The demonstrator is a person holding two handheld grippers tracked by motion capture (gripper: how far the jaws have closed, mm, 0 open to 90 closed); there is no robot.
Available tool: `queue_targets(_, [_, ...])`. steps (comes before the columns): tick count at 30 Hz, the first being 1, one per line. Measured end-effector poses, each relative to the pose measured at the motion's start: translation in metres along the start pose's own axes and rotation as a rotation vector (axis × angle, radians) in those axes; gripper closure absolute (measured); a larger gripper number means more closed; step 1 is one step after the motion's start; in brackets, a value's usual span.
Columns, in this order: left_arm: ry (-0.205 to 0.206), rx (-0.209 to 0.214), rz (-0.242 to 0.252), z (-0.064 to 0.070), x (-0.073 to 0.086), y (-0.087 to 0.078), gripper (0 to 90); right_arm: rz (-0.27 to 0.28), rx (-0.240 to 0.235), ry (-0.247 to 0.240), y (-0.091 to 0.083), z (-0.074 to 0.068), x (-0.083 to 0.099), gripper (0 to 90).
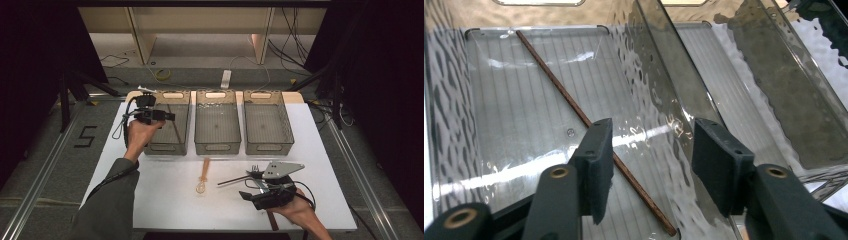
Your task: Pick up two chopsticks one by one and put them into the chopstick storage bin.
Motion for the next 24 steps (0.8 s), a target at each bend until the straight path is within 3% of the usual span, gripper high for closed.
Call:
queue_targets(4, [0.016,0.02,0.028,0.005,-0.001,-0.006,34.8,0.003,0.001,0.001,-0.001,0.001,-0.001,26.0])
queue_targets(8, [0.023,0.067,0.069,0.015,-0.001,-0.016,26.0,0.005,0.004,-0.004,-0.001,0.002,-0.001,25.9])
queue_targets(11, [0.057,0.103,0.096,0.025,0.004,-0.025,20.4,-0.003,0.015,-0.014,-0.002,0.005,-0.002,25.9])
queue_targets(15, [0.097,0.152,0.146,0.039,0.017,-0.042,19.3,-0.039,0.075,-0.071,-0.006,0.016,-0.007,26.5])
queue_targets(17, [0.119,0.165,0.168,0.044,0.023,-0.05,17.6,-0.06,0.082,-0.094,-0.009,0.023,-0.01,26.9])
queue_targets(24, [0.178,0.21,0.261,0.06,0.038,-0.075,16.7,-0.151,0.097,-0.093,-0.005,0.053,-0.011,26.5])
Point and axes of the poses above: each handheld gripper's, and its own axes: y roughly forward along the jaws, x roughly out of its underside, z roughly to its right, the point moved 7 cm from there along y, roughly forward along the jaws, and after that the axes turned 3 degrees about z, right-handed, at the moved point
